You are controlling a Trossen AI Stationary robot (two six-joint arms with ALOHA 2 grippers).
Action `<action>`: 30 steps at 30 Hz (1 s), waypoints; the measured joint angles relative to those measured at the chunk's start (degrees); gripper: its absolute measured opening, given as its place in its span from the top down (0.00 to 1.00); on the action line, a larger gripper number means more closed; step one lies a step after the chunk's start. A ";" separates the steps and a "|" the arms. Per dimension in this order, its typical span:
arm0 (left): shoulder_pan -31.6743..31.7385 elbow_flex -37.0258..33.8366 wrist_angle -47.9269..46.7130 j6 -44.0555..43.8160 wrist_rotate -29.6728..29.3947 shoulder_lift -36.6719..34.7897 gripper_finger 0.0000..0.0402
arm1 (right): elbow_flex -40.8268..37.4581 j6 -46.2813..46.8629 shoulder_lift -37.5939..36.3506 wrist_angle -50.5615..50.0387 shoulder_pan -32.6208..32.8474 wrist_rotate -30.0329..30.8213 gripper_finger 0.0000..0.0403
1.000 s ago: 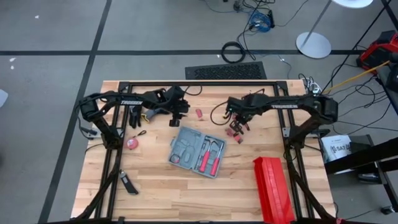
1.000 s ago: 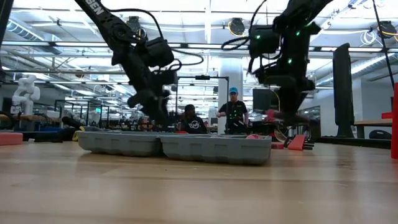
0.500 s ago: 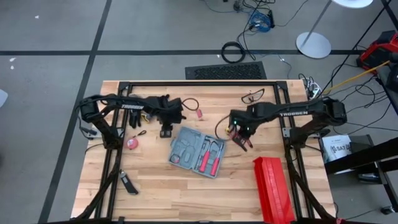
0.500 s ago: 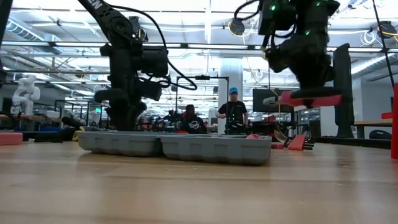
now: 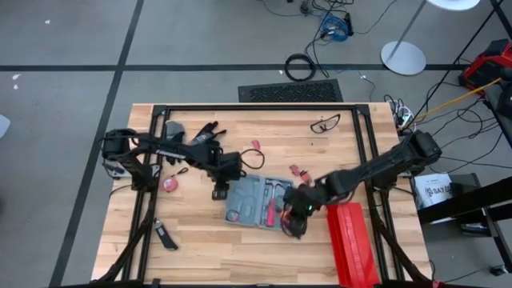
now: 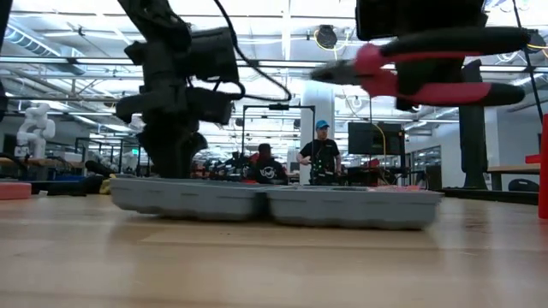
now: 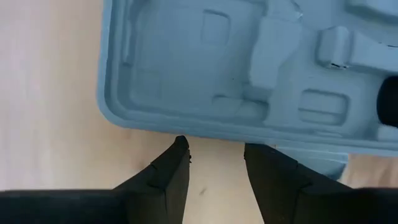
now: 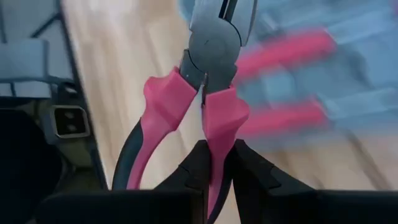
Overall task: Prefit tool cases
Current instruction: Put the red pliers into the gray prefit tools case
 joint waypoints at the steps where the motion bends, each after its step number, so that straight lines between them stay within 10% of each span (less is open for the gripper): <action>1: -0.95 0.00 1.17 -1.32 -0.16 0.00 0.61 | 0.00 0.01 1.16 2.23 0.98 1.05 0.91; 16: -15.09 0.00 5.96 -18.76 -4.87 0.00 0.61 | 0.18 10.09 19.20 15.48 14.01 3.53 0.91; 30: -18.88 -0.12 5.32 -26.00 -9.16 0.02 0.61 | 0.20 -3.56 18.80 7.36 5.78 0.65 0.91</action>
